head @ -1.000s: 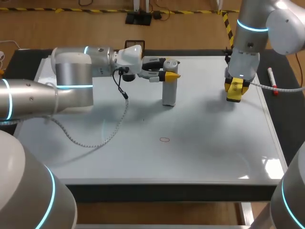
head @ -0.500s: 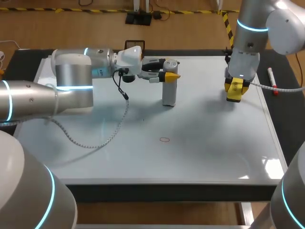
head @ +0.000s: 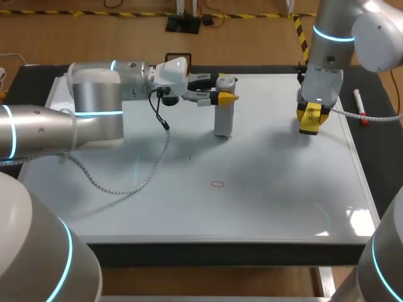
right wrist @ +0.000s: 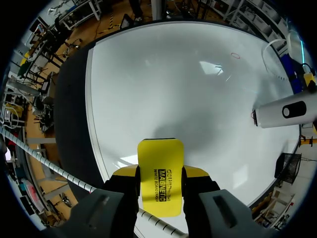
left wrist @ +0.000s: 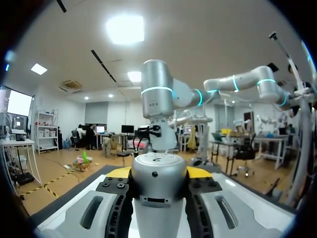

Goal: Pick up the inspection probe, press it on each red-marked spot on the whiteboard one by one, put down the probe, pick up the eraser, and wipe off all the red marks.

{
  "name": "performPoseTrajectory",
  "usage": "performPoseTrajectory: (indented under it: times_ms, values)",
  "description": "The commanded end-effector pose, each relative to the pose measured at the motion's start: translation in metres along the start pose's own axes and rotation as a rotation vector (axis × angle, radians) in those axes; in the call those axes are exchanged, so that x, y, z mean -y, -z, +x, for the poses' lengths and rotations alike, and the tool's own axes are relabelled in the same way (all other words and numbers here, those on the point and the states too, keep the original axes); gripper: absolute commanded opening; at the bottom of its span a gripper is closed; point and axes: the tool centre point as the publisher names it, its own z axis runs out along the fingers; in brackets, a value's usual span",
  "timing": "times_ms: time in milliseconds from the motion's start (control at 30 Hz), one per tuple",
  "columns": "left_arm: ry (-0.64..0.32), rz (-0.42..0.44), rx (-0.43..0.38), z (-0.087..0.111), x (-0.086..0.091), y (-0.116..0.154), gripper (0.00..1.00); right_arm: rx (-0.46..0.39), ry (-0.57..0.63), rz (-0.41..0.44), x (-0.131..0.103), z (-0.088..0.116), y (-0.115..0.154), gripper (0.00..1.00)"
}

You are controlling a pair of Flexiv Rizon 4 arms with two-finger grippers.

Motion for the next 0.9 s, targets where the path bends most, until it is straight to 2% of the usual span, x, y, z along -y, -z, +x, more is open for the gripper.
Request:
performPoseTrajectory:
  times_ms: [33,200,500,900]
  values:
    - [-0.007,-0.008,0.006,0.001,0.016,0.005,0.00,-0.003,0.002,0.001,0.001,0.000,0.001,0.00]
    - [-0.008,-0.004,0.002,-0.003,0.028,0.012,0.00,-0.003,0.002,0.001,0.001,0.000,0.001,0.00]
    - [-0.025,-0.013,0.030,-0.006,0.050,0.041,0.00,-0.003,0.002,0.001,0.001,0.000,0.001,0.00]
    - [-0.009,-0.023,0.098,-0.005,0.059,0.097,0.00,-0.003,0.002,0.001,0.001,0.000,0.001,0.00]
